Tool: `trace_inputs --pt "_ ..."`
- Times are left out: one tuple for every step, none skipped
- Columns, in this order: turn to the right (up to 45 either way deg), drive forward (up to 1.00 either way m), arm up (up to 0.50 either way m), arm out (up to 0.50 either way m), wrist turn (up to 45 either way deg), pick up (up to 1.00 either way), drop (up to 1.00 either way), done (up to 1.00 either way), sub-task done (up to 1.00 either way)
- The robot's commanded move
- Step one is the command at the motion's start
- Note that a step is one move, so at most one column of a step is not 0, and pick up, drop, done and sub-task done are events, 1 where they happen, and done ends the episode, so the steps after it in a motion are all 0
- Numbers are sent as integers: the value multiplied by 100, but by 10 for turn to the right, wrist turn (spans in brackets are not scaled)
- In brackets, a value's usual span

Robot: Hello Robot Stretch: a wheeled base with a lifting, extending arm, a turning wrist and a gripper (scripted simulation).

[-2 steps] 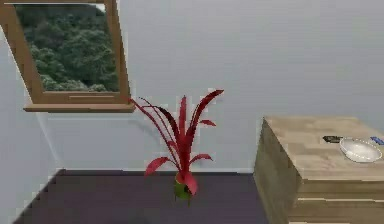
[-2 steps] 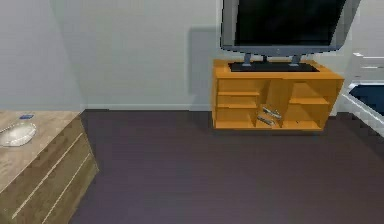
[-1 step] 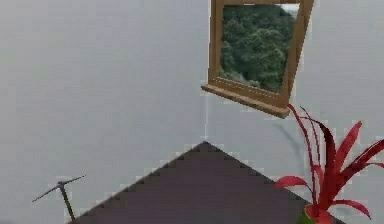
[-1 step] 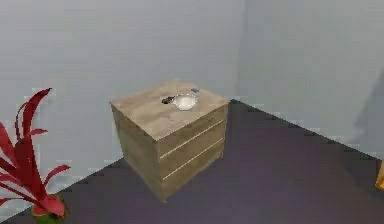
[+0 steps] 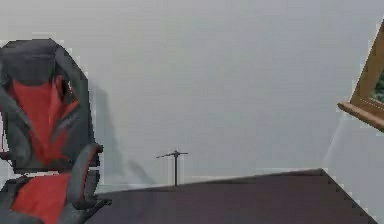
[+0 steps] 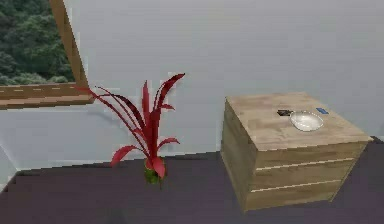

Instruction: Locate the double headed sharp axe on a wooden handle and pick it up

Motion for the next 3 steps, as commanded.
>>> trace_inputs --pt "0 35 0 0 0 0 0 0 0" --pt "-450 0 0 0 0 0 0 0 0" --pt "-450 0 0 0 0 0 0 0 0"
